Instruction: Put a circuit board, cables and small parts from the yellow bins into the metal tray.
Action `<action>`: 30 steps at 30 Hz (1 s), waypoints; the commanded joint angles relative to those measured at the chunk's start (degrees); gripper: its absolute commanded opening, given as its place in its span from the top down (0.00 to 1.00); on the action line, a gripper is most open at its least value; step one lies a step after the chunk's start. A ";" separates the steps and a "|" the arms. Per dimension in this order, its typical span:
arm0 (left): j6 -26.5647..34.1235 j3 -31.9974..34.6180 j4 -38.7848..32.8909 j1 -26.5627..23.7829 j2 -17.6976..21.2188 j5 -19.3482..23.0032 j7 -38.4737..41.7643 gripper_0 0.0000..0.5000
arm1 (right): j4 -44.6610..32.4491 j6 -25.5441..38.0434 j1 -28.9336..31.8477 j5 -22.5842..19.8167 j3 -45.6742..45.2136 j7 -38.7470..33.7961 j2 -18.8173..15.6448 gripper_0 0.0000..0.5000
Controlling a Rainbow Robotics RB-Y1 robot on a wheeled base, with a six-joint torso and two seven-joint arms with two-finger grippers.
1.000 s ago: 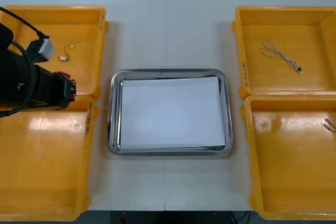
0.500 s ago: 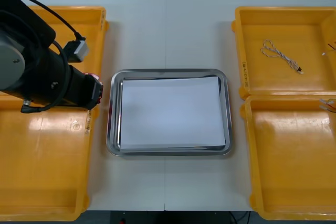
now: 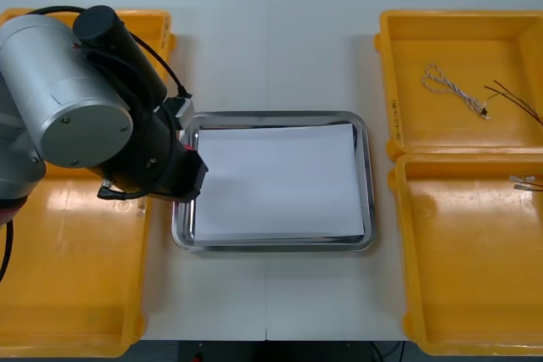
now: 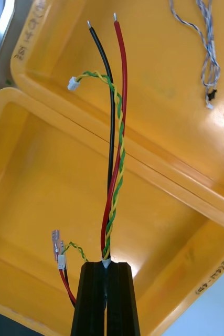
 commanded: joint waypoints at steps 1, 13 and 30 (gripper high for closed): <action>0.41 -3.23 0.41 -3.05 -2.22 -1.40 -0.20 1.00 | -1.40 0.25 -4.55 -0.66 3.94 2.38 -2.73 1.00; 0.41 -9.73 2.79 -3.14 -4.06 -5.18 1.03 1.00 | -5.09 0.25 -10.18 -0.57 12.38 2.47 -2.73 1.00; -7.11 -16.67 9.38 -4.19 -7.40 -10.10 1.47 1.00 | -5.53 0.25 -16.16 -1.27 21.61 2.03 -0.18 1.00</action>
